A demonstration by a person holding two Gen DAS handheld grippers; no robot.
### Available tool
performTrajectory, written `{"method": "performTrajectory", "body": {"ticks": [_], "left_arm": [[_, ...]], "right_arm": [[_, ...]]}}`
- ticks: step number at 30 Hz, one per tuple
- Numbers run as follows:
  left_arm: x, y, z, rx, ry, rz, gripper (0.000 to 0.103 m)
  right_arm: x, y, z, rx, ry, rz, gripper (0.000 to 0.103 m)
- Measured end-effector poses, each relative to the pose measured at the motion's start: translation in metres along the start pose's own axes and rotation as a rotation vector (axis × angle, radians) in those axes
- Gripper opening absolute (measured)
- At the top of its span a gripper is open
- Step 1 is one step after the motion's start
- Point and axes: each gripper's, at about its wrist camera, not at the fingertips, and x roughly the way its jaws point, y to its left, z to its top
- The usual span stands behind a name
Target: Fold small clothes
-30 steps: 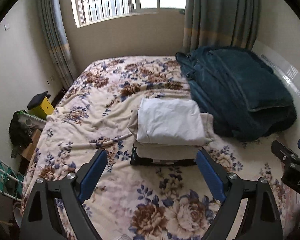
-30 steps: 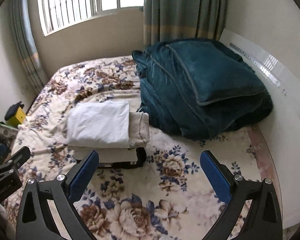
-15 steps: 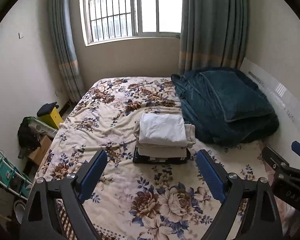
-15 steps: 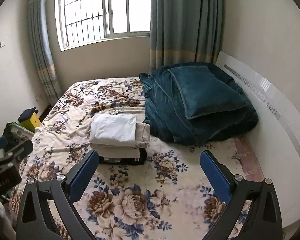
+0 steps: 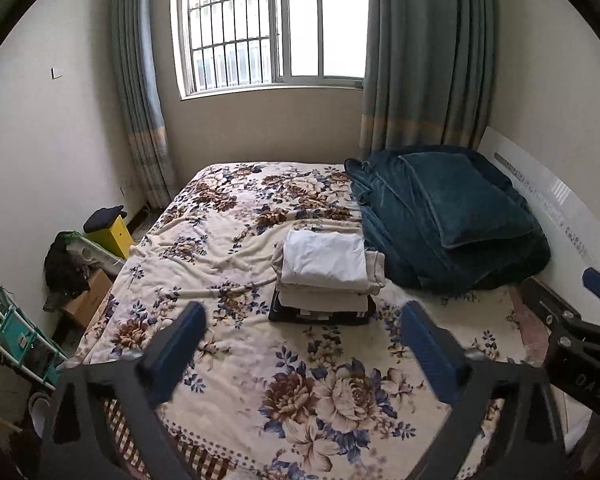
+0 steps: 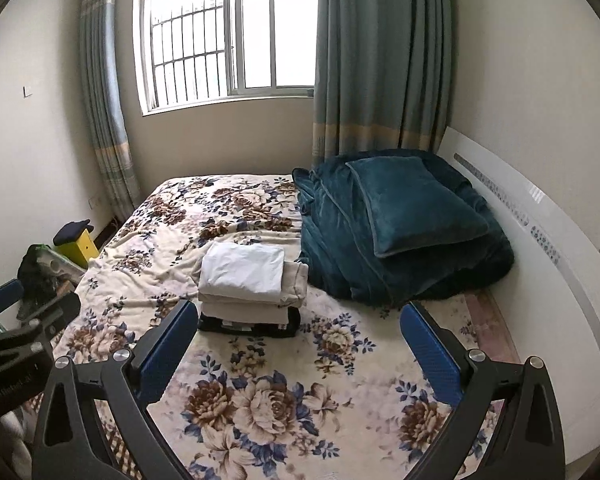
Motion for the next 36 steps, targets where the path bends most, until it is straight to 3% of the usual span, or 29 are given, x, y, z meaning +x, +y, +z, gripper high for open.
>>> {"method": "performTrajectory", "body": {"ticks": [13,36], "left_arm": [[-0.008,0.000,0.003,-0.018,-0.036,0.023,0.103],[-0.008,0.002,0.008,-0.021,-0.026,0.019,0.103]], "right_arm": [[0.004,0.002,0.009,0.001,-0.009,0.001,0.103],[0.010,-0.001,0.008,0.011,0.005,0.021,0.103]]}}
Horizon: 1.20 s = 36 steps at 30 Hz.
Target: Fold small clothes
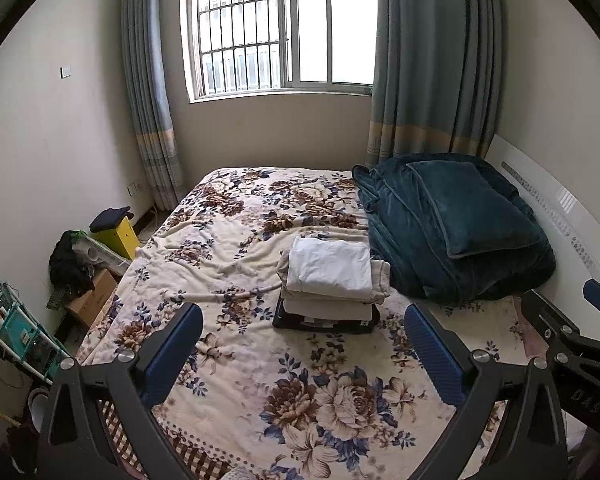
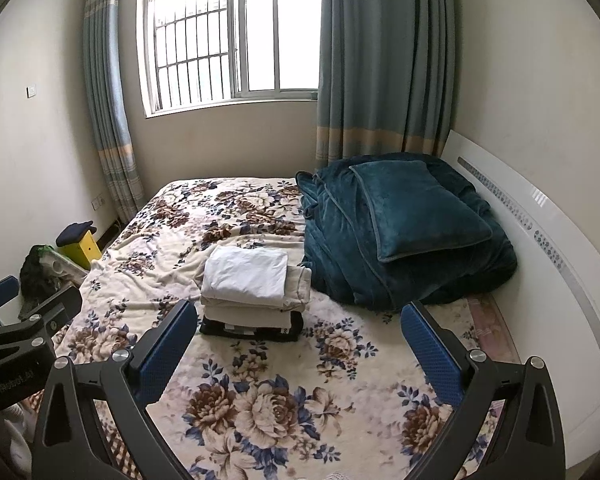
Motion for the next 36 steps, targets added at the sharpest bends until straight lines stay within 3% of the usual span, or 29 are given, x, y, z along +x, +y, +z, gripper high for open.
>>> {"method": "performTrajectory", "body": {"ticks": [36], "left_arm": [[-0.0067,-0.0025,0.0018,0.000,-0.007,0.001,0.103]], "right_arm": [[-0.0056,-0.0040,0.0000,0.012,-0.003,0.000,0.103]]}}
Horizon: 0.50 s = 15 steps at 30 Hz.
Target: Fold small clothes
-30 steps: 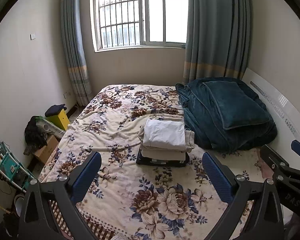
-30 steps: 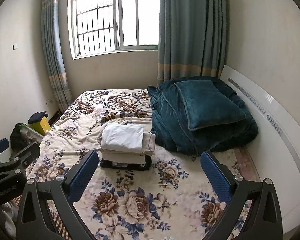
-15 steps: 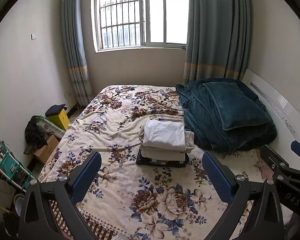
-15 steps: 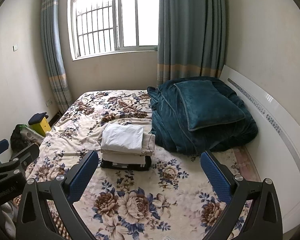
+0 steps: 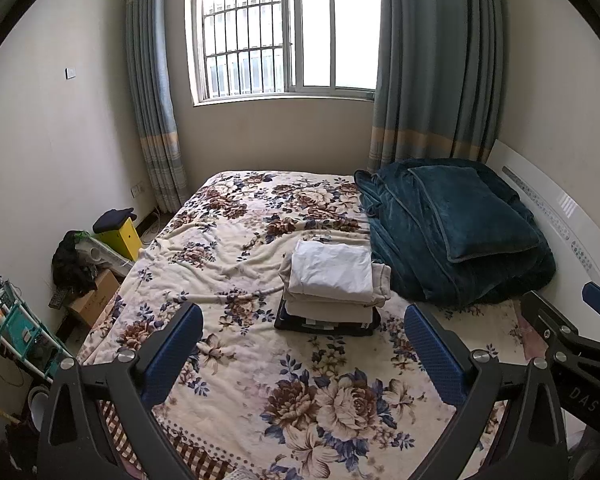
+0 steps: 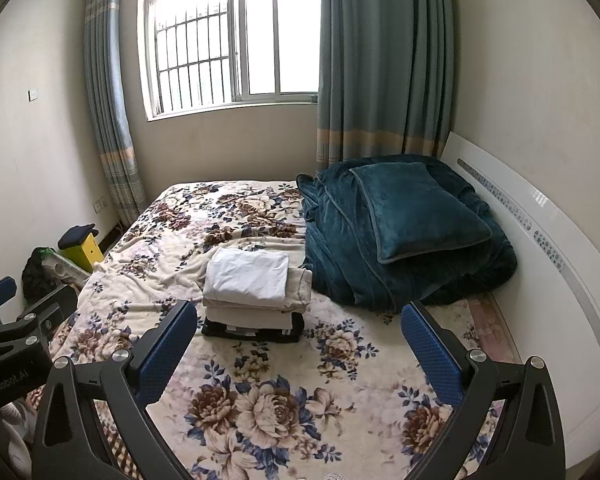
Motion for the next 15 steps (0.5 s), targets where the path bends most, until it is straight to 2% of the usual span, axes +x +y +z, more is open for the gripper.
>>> {"method": "performTrajectory", "body": {"ticks": [15], "left_arm": [[-0.0033,0.0036,-0.0007,-0.011,-0.003,0.009,0.103]], "right_arm": [[-0.0001,0.0013,-0.0014,-0.001,-0.001,0.001,0.103]]}}
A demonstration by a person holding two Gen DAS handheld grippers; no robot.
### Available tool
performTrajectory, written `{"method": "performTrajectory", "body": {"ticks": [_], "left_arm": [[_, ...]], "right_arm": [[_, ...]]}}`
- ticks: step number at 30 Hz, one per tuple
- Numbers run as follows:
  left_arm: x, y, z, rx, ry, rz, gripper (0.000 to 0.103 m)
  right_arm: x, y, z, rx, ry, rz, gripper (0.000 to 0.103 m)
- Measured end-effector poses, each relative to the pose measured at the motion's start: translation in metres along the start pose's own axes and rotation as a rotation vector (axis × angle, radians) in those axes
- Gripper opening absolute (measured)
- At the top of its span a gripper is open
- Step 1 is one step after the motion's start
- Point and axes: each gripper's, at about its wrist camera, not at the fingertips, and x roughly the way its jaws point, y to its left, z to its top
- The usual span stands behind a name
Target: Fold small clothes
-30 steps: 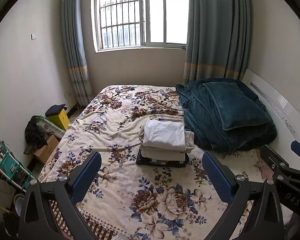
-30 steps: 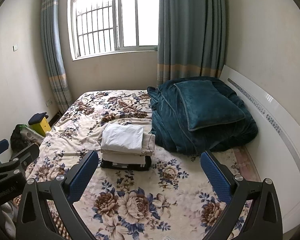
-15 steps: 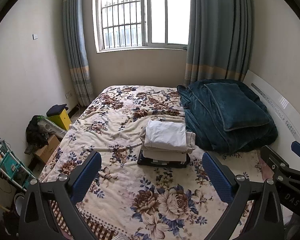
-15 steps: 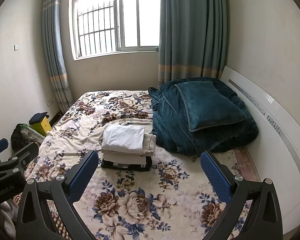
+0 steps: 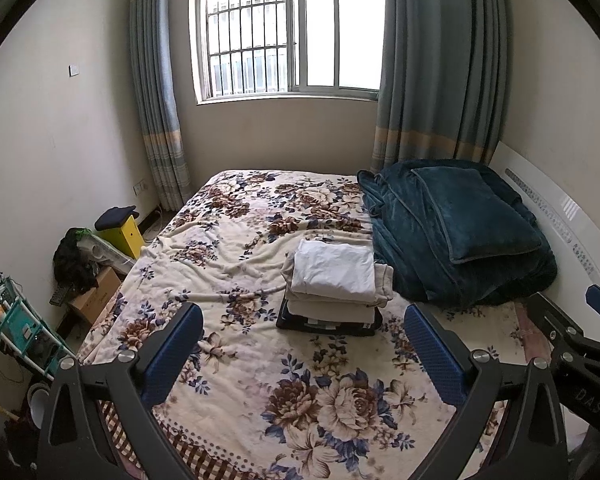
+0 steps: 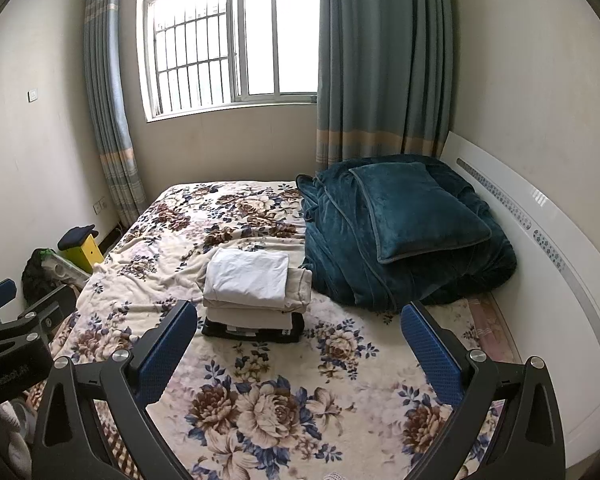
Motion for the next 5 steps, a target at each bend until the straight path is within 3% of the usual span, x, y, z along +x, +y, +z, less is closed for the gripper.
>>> {"method": "performTrajectory", "body": {"ticks": [5], "left_arm": [[-0.0024,0.0011,-0.0006,-0.003,-0.005,0.001,0.103]], "right_arm": [[0.0004,-0.0009,0.0003,0.000,-0.001,0.001,0.103]]}}
